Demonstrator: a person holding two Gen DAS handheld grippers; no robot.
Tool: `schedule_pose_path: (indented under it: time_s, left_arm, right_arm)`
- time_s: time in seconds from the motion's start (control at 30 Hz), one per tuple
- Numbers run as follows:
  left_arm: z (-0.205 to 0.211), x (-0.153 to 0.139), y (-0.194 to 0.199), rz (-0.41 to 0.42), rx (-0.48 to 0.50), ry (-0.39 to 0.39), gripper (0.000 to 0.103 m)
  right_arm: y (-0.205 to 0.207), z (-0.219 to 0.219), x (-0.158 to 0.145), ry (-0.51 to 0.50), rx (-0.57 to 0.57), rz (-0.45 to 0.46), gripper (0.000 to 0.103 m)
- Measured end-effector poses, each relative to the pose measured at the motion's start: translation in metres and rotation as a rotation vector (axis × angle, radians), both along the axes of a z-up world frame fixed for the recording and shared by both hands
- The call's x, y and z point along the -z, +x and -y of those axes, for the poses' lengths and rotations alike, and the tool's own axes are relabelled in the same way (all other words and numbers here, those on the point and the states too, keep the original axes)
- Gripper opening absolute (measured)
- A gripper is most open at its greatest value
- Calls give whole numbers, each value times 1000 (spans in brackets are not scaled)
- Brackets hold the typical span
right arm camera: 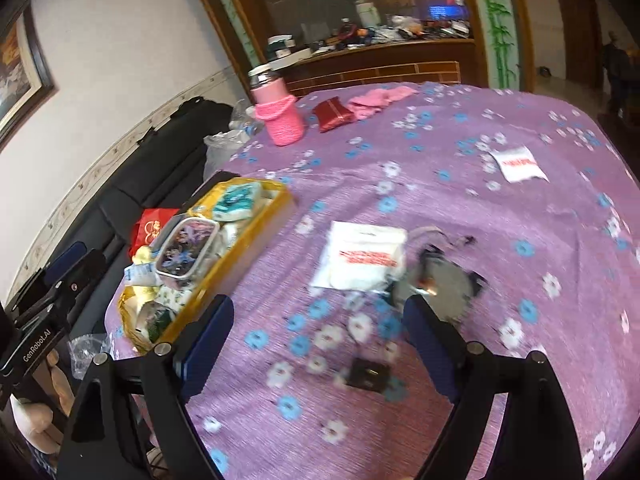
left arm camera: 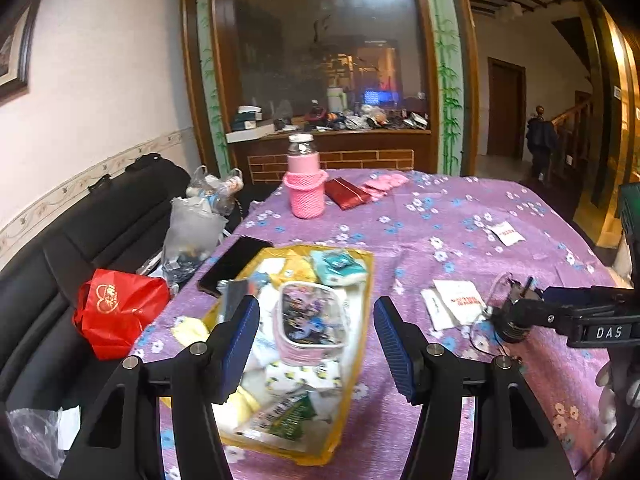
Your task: Organize soft objects
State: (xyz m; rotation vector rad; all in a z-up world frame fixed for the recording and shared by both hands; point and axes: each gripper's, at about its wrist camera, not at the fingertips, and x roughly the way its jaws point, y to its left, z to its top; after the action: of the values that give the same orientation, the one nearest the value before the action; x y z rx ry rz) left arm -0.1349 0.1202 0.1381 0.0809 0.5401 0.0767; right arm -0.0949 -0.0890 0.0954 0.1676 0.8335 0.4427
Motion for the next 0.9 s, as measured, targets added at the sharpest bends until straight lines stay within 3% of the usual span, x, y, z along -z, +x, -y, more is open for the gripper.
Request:
schedule_pose_path:
  time_s: [0.4,0.9]
  left_arm:
    - [49,25,10,-75,83,49,63]
    - [100,27,9,-51,128,89,63]
  right_arm:
    - [-1,77,35,49,140,-61,86]
    - [-19,101,48,25,152,-33,86]
